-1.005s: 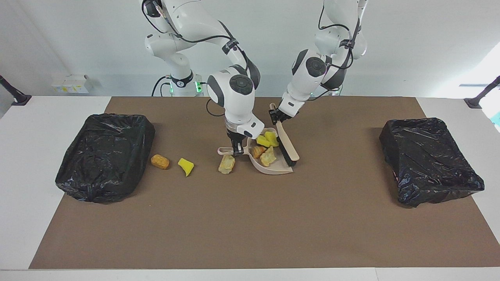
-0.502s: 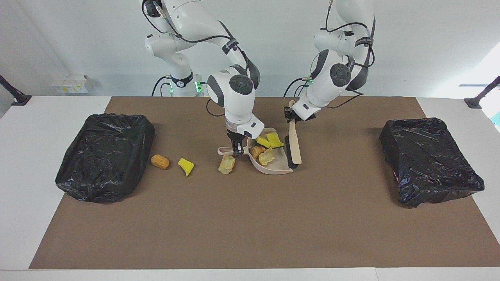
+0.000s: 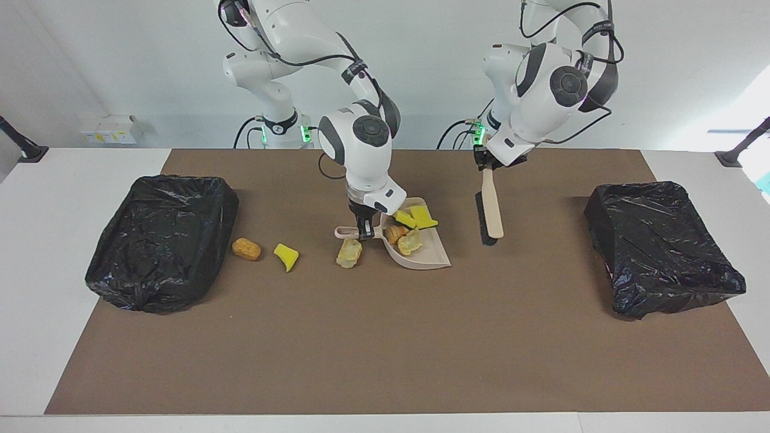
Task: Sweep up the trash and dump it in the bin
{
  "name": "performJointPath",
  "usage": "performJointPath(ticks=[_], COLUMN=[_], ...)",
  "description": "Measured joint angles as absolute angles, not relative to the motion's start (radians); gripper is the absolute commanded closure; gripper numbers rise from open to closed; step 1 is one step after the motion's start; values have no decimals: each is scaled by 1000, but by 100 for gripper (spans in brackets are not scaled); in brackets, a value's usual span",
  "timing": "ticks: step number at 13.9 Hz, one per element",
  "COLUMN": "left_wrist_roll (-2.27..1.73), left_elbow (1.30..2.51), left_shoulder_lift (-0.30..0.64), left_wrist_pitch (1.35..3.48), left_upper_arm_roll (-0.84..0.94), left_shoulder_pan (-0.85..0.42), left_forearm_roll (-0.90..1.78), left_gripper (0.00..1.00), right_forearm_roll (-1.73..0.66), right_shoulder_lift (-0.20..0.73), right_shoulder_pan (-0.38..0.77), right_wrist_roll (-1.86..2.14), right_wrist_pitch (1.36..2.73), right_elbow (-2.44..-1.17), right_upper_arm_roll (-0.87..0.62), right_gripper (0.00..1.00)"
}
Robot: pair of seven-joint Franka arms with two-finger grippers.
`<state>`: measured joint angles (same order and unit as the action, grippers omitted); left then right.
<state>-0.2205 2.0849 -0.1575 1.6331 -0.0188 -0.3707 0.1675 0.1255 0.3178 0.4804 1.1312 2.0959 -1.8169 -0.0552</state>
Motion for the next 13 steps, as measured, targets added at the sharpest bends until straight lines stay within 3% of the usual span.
performJointPath(ticks=[10, 13], left_wrist_roll=[-266, -416], left_elbow=[2151, 2167], left_shoulder_lift=[-216, -226], left_wrist_pitch=[1630, 1708], left_upper_arm_roll=[-4, 7], left_shoulder_pan=[-378, -499], left_forearm_roll=[124, 125], left_gripper=[100, 100], right_forearm_roll=[123, 80], right_shoulder_lift=[211, 200], right_shoulder_pan=[320, 233], right_wrist_roll=[1071, 1142], right_wrist_pitch=[1942, 1889], right_elbow=[-1770, -1716], right_upper_arm_roll=[-52, -52], right_gripper=[100, 100])
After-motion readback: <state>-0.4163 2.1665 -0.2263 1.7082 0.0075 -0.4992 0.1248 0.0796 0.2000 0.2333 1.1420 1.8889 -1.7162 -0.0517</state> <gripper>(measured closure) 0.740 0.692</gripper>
